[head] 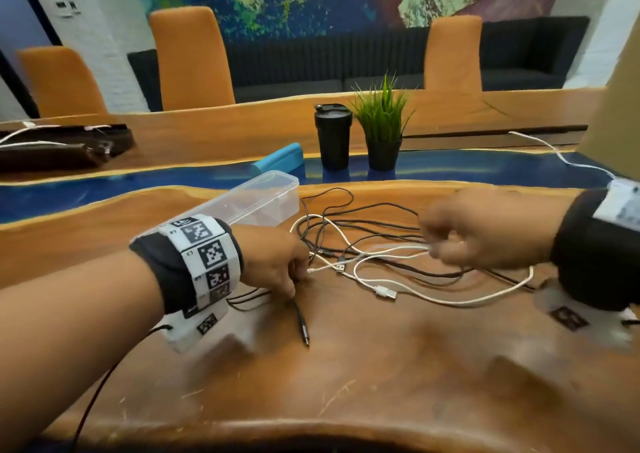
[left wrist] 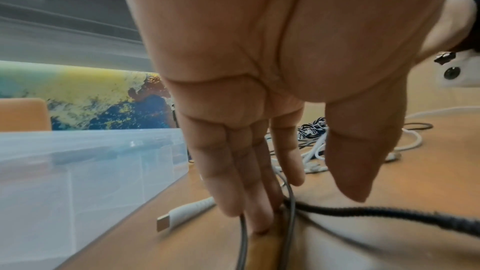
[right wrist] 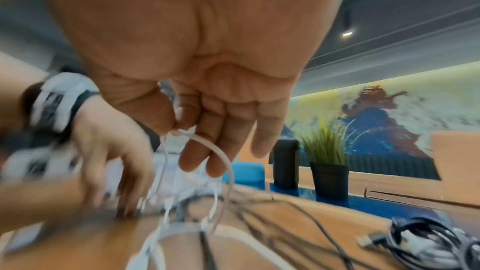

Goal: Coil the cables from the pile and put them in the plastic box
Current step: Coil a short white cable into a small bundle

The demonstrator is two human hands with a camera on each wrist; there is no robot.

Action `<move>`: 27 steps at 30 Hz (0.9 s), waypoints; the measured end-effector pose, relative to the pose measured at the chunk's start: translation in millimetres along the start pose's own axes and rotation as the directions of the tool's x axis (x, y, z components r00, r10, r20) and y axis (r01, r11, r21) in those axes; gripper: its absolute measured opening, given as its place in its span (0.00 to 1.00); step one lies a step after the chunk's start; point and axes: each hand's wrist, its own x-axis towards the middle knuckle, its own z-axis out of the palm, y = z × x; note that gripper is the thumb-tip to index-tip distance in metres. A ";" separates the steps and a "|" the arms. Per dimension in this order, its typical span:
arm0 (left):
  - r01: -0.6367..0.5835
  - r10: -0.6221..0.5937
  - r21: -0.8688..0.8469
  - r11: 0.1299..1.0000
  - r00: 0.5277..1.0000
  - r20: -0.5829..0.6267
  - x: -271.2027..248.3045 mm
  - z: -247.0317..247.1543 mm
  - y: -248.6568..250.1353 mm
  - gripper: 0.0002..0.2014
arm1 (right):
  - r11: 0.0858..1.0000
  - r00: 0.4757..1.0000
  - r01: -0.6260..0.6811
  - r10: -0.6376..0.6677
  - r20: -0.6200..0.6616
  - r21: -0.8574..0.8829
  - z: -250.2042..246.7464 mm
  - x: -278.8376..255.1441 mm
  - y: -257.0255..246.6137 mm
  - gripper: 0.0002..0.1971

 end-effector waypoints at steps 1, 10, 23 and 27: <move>-0.008 0.008 -0.021 1.000 1.000 0.005 1.0 -2.6 -0.5 0.16 | 0.990 0.995 -0.010 0.024 -0.100 0.139 -14.3 -0.6 5.2 0.05; -0.186 -0.100 -0.566 0.803 0.894 -0.436 8.8 -61.8 13.5 0.12 | 0.551 0.815 0.339 0.233 -0.530 0.763 -95.4 19.9 23.8 0.12; -0.508 -0.063 -0.820 -0.264 0.857 -0.511 35.7 -106.1 57.8 0.12 | 0.295 0.623 0.360 0.630 -0.464 0.885 -96.5 46.2 82.7 0.12; -0.424 0.078 -0.826 -0.371 0.872 -0.483 34.2 -114.4 51.2 0.13 | 0.501 0.681 0.136 0.579 -0.448 0.855 -65.8 59.8 81.8 0.07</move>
